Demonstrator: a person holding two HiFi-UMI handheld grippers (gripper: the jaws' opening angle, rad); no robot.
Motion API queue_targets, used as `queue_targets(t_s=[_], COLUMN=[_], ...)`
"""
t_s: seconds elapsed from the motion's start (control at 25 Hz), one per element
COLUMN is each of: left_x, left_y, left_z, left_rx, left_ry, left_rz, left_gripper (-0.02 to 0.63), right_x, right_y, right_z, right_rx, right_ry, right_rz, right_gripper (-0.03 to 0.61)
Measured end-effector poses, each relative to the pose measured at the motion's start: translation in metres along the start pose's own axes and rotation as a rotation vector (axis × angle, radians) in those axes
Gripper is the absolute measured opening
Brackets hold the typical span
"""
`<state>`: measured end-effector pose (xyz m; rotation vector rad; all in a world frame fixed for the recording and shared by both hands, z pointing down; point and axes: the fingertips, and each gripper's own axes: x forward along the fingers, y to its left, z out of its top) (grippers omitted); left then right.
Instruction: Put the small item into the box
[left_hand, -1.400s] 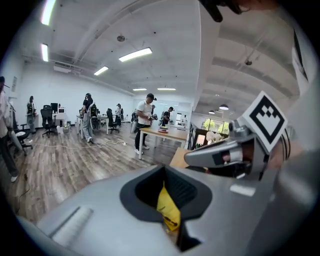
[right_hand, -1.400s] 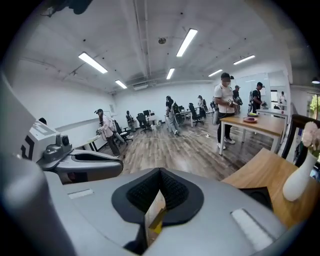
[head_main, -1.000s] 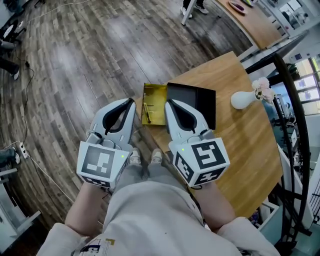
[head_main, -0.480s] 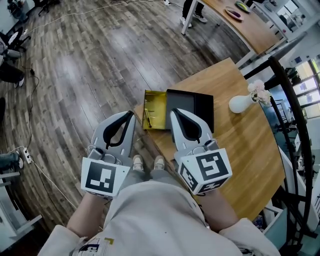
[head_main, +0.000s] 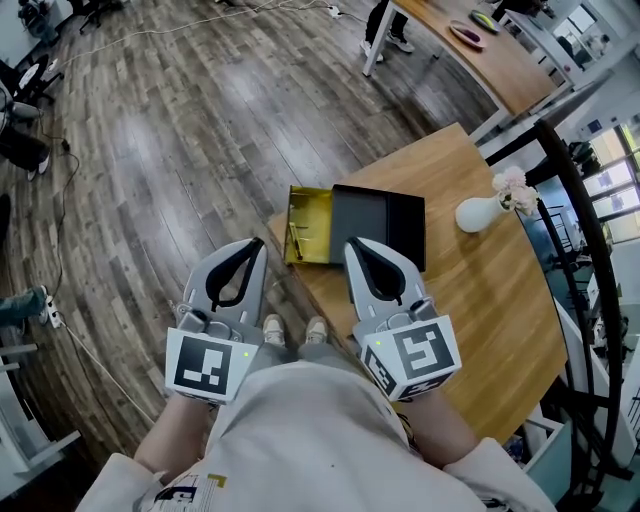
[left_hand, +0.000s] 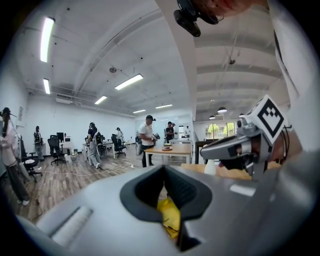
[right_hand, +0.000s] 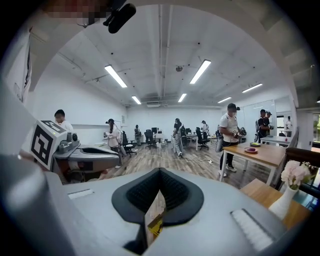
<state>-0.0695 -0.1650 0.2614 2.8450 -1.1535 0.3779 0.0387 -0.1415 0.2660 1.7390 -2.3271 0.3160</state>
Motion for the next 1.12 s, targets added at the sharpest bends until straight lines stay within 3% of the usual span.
queue_targets(t_s=[0.28,1.12], left_x=[0.000,0.000], left_y=[0.000,-0.005], left_z=[0.007,0.013], left_rx=[0.058,0.012], left_ry=[-0.004,-0.009], left_rz=[0.002,-0.039], left_gripper=[0.003,0.003], right_x=[-0.004,-0.004], right_y=[0.007,0.009], right_z=[0.009,0.009], right_rx=[0.018,-0.006], right_ry=[-0.015,-0.005], right_rz=[0.028,0.037], right_gripper=[0.000,0.000])
